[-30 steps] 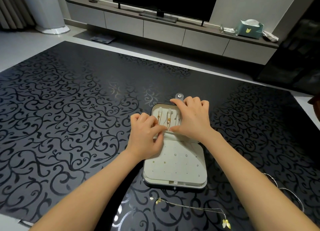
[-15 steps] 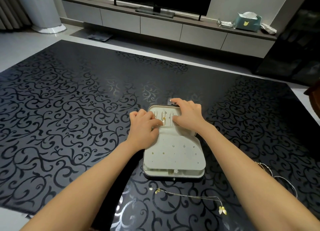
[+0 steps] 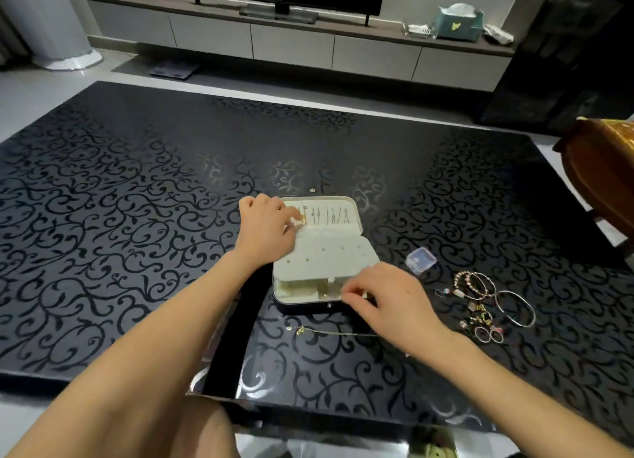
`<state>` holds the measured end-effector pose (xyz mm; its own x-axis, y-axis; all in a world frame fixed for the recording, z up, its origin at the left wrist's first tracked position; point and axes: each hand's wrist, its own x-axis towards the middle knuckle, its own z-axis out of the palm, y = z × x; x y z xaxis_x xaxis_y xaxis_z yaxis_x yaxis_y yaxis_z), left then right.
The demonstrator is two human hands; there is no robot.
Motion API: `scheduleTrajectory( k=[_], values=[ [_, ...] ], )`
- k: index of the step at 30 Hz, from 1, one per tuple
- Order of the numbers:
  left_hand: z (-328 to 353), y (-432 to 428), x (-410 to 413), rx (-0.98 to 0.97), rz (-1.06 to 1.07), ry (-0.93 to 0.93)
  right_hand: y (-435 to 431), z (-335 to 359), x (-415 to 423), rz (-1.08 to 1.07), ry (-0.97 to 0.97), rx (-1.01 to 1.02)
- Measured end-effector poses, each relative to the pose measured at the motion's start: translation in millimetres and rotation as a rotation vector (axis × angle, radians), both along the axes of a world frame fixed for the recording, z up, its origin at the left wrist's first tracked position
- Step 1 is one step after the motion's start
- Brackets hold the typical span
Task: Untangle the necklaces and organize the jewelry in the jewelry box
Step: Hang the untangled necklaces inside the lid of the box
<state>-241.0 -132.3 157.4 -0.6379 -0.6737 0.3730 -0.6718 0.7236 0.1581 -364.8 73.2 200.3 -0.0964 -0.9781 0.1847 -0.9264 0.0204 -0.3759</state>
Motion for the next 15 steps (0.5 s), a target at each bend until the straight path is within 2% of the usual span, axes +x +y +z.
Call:
scheduleTrajectory(
  k=[6, 11, 15],
  values=[
    [15, 13, 19, -0.053, 0.01, 0.015, 16, -30, 39, -0.024, 0.001, 0.191],
    [30, 30, 41, -0.064, 0.093, 0.158, 1, -44, 64, -0.11, -0.038, 0.167],
    [41, 51, 65, -0.068, 0.08, 0.249, -8, -53, 78, -0.091, 0.084, 0.178]
  ],
)
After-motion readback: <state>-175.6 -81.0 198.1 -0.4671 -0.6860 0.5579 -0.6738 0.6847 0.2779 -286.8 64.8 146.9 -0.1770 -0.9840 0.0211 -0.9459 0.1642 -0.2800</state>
